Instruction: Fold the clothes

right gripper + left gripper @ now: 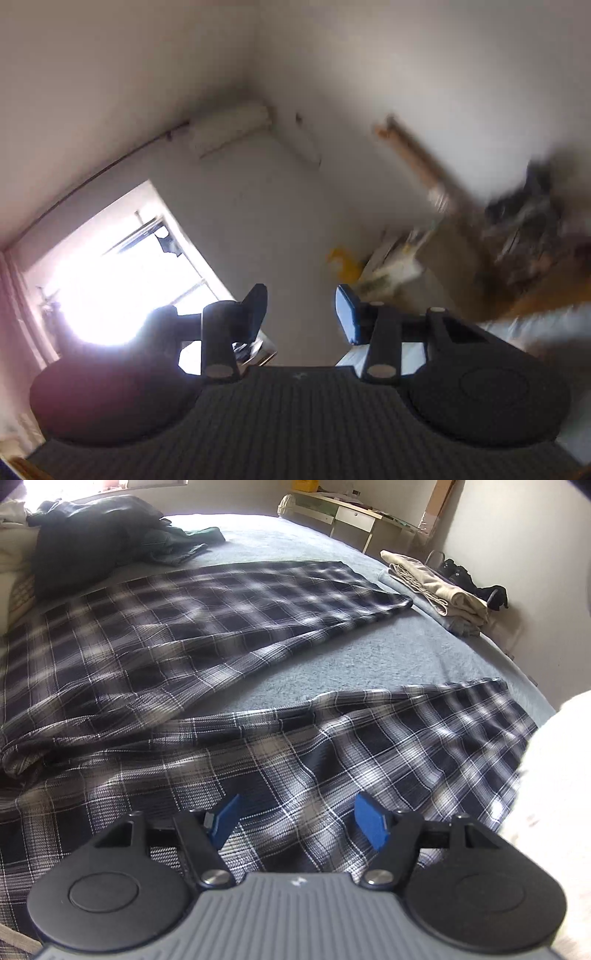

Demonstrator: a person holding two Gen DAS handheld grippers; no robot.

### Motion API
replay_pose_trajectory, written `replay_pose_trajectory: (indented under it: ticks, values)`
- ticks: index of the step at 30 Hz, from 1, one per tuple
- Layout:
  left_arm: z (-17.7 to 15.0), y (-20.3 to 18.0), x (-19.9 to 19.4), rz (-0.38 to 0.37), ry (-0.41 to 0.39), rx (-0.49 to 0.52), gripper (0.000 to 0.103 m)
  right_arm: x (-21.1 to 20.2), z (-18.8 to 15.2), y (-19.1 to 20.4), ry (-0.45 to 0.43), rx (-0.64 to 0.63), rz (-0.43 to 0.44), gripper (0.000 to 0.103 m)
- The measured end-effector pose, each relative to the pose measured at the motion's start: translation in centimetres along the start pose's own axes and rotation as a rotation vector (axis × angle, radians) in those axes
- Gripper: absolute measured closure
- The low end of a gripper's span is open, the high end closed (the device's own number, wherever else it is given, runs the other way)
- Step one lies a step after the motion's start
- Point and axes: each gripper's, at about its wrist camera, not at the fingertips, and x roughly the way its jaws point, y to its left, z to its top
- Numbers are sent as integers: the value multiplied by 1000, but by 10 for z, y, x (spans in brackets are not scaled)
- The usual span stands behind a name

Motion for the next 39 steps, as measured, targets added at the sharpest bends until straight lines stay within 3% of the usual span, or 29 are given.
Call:
replay_pose_trajectory:
  ticks: [4,7,8,10,11,13,15,18,19,22,28,31,33,34,39]
  values:
    - [0,-2,2,8,14,13,34,-62,68,-43,-192,-326,-202,56]
    - [0,-3,4,15,24,22,34,-104,98,-71,-252,-631,-386,53]
    - [0,-5,5,20,27,25,34,-113,99,-80,-221,-736,-423,53]
    - [0,-9,6,28,34,33,34,-122,88,-99,-90,-970,-459,52]
    - [0,-11,7,33,37,40,34,-123,73,-111,17,-1086,-447,51]
    - [0,-16,7,45,39,59,34,-121,29,-140,333,-1238,-345,50]
    - [0,-19,5,57,39,71,34,-119,-32,-173,617,-1294,-238,50]
    - [-1,-21,3,76,43,87,34,-109,-130,-210,889,-1200,-121,56]
    - [-2,-21,3,84,46,91,34,-103,-160,-215,952,-1161,-85,63]
    - [-4,-19,2,104,56,95,34,-89,-221,-205,975,-1088,-18,73]
    - [-4,-11,6,111,76,75,34,-38,-270,-195,1038,-969,118,88]
    - [-5,-9,9,105,81,74,34,-13,-268,-217,1013,-924,22,90]
    - [-5,-9,11,102,84,80,33,1,-250,-232,960,-829,-90,88]
    - [-5,-9,12,100,86,83,32,5,-242,-233,937,-776,-99,88]
    - [-5,-10,14,103,88,86,31,14,-250,-209,984,-716,56,89]
